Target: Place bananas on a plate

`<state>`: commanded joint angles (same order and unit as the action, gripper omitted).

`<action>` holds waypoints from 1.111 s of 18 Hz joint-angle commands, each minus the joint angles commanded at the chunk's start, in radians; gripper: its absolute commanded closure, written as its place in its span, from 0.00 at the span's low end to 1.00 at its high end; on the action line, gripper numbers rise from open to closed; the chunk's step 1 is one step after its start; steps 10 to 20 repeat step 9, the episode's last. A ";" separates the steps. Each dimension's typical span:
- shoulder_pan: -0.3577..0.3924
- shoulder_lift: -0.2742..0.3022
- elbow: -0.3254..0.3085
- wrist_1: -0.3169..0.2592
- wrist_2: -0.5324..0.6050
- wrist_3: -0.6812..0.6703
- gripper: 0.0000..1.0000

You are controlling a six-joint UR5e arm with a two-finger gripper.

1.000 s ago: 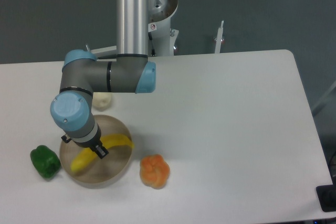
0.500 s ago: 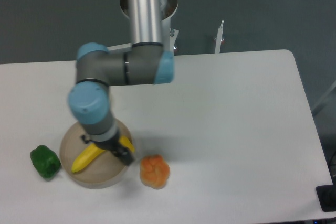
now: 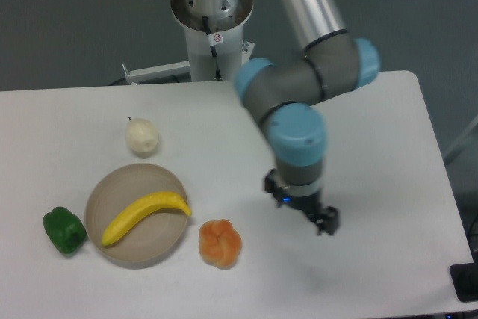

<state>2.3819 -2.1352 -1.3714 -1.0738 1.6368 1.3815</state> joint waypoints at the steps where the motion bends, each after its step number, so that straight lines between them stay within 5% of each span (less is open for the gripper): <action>1: 0.038 -0.015 0.002 0.000 0.000 0.048 0.00; 4: 0.083 -0.052 0.006 -0.008 -0.002 0.152 0.00; 20: 0.072 -0.066 0.005 0.000 0.000 0.154 0.00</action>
